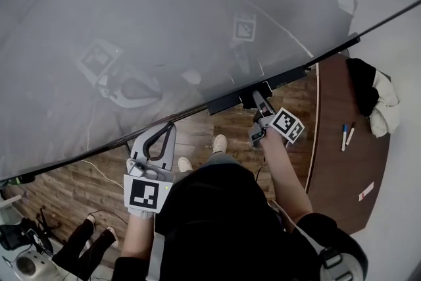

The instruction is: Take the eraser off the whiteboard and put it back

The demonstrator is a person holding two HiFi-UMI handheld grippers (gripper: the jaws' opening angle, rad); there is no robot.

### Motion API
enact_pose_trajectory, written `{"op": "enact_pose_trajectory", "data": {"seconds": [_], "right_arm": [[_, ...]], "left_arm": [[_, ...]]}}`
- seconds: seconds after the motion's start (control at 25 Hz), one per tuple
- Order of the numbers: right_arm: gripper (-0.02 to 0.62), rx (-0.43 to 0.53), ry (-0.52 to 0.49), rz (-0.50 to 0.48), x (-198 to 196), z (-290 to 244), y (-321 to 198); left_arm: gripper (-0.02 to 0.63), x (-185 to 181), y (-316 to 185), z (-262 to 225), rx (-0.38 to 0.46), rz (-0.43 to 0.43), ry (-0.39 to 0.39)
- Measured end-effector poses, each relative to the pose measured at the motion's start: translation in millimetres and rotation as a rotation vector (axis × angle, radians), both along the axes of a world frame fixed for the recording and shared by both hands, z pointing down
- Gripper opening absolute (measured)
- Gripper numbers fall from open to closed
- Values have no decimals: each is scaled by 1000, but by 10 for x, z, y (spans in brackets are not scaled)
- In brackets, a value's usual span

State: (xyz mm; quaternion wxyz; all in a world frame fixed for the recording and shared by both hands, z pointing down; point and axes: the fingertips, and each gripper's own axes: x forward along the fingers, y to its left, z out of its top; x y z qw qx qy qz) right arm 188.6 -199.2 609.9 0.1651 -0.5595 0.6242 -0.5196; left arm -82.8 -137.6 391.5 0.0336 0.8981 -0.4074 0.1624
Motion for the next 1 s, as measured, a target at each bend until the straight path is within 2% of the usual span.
{"op": "enact_pose_trajectory", "data": {"seconds": [0.24,0.64,1.0], "right_arm": [[183,-49,-98,36,-9,192,-73],[186,-107,-136,56,11,332,-146],[249,-142,-178,54,-5,309,-133]], "left_arm": [[6,-39,-40,23,-9,-15,-5],[6,-80,-80,52,-22,-36,-8],[6,-68,-54,52,-19,-36,-5]]}}
